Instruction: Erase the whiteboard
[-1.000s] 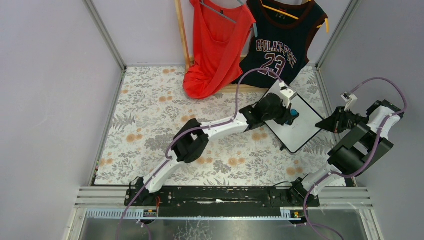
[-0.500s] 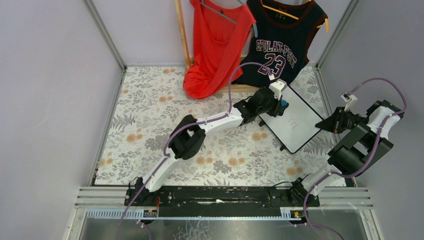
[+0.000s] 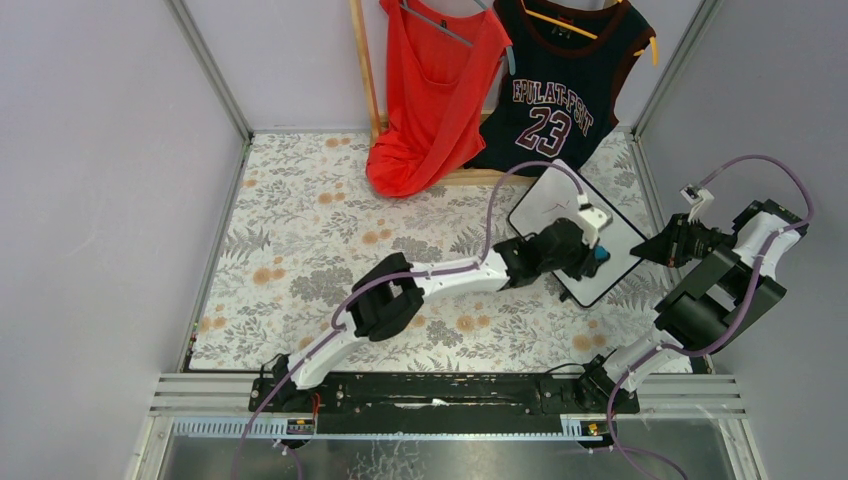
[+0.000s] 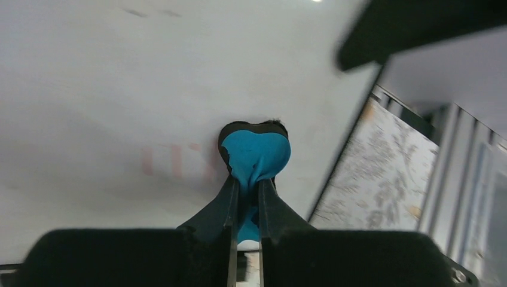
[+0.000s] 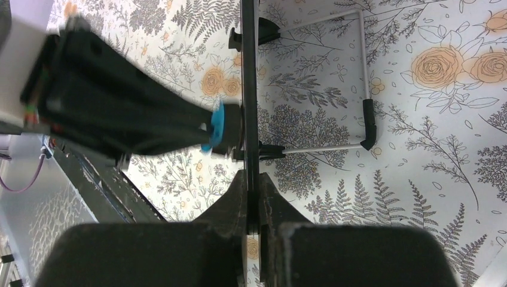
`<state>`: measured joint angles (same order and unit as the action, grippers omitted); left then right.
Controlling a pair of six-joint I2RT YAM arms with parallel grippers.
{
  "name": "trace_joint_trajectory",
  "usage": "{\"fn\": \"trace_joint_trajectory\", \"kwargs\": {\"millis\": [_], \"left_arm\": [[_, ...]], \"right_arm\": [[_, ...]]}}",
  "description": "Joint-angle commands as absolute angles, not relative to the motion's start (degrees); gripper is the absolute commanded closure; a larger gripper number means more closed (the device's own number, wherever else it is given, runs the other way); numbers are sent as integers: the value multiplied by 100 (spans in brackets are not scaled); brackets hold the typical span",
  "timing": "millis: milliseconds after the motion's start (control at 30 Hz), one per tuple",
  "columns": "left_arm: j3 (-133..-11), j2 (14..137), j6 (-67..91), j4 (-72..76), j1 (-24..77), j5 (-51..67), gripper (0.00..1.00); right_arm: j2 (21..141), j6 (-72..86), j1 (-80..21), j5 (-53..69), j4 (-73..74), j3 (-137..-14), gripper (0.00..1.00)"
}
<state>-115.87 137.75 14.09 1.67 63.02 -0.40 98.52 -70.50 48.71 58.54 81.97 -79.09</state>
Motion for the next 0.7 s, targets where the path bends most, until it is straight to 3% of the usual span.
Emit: {"fn": "trace_joint_trajectory", "kwargs": {"millis": [0, 667], "left_arm": [[-11432, 13665, 1413, 411, 6557, 191, 100], [-11237, 13598, 1196, 84, 5800, -25, 100]], "right_arm": [[9679, -7338, 4737, 5071, 8386, -7808, 100], [9615, -7355, 4730, 5019, 8390, -7761, 100]]}}
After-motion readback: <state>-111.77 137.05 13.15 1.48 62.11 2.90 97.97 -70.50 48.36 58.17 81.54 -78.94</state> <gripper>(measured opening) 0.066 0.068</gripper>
